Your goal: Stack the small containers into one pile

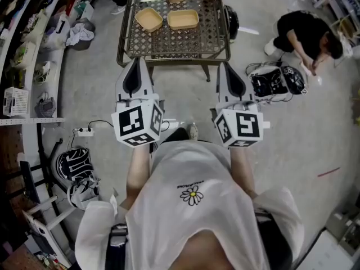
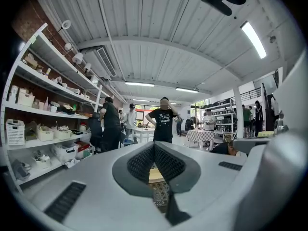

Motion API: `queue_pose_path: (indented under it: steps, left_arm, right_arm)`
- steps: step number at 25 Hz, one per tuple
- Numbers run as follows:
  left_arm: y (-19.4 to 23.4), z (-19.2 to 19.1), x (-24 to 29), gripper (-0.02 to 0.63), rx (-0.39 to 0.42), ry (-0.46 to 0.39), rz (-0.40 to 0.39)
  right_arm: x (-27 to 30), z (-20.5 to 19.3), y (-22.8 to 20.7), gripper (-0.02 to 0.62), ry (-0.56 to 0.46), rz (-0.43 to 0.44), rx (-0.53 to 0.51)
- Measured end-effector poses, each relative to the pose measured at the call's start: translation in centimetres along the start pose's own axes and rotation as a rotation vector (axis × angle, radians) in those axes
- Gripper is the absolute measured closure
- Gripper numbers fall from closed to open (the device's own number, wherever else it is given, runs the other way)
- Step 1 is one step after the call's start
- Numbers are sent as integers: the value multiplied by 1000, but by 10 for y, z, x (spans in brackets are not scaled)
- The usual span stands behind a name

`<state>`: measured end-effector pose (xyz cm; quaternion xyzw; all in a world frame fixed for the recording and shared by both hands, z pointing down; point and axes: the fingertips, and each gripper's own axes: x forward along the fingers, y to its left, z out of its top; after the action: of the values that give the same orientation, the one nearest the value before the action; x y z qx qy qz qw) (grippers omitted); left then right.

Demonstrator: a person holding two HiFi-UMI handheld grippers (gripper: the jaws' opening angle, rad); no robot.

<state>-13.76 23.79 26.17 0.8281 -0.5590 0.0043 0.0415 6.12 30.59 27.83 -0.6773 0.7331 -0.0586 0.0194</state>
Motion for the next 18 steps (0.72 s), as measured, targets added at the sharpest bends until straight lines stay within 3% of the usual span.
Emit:
queue_pose_path:
  steps: [8, 18]
  left_arm:
    - [-14, -7, 11, 580, 21, 0, 6]
    - [-24, 14, 51, 581, 57, -55, -41]
  right_arm:
    - [9, -7, -19, 563, 1, 11, 21]
    - [31, 7, -35, 561, -54, 37, 20]
